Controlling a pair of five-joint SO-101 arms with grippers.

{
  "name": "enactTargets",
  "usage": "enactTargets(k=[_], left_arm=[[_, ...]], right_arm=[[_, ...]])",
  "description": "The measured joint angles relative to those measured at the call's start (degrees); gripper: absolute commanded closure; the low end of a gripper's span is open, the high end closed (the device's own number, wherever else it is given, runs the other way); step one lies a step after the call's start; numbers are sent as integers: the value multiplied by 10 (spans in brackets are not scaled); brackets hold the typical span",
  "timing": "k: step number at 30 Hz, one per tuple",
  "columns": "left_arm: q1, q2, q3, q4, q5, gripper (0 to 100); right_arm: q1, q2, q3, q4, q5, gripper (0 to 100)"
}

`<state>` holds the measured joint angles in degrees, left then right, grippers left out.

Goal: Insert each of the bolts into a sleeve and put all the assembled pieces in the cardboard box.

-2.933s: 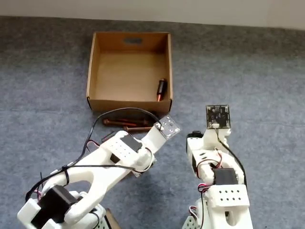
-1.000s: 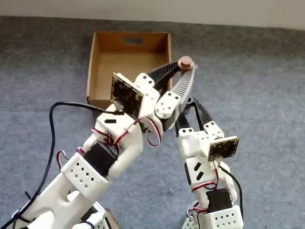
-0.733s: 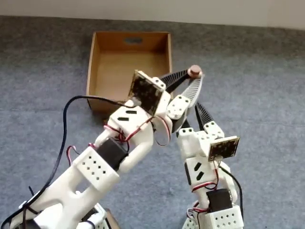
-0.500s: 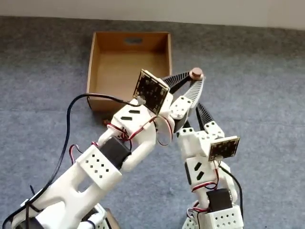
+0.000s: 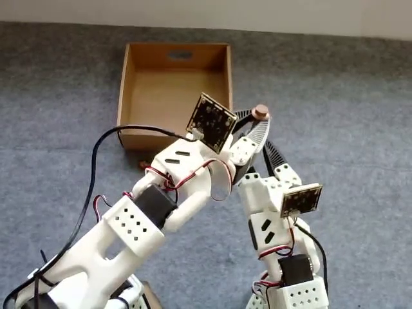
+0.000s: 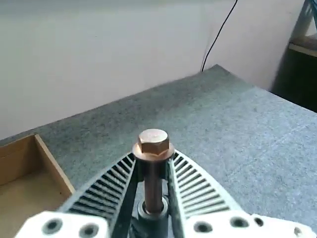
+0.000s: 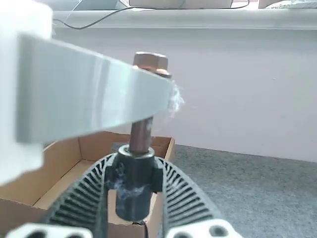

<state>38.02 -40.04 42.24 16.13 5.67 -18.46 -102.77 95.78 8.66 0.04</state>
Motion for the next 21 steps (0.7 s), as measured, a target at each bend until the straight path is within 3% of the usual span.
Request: enactTargets(k=[10, 16, 21], left_arm=[[-9, 0, 0, 5, 1, 991], [-14, -44, 0, 90, 1, 991], [-17, -55, 16, 101, 1, 983]], right_arm=[[0, 0, 0, 0, 0, 992], [-1, -1, 0, 0, 0, 992], [-1, -1, 0, 0, 0, 992]])
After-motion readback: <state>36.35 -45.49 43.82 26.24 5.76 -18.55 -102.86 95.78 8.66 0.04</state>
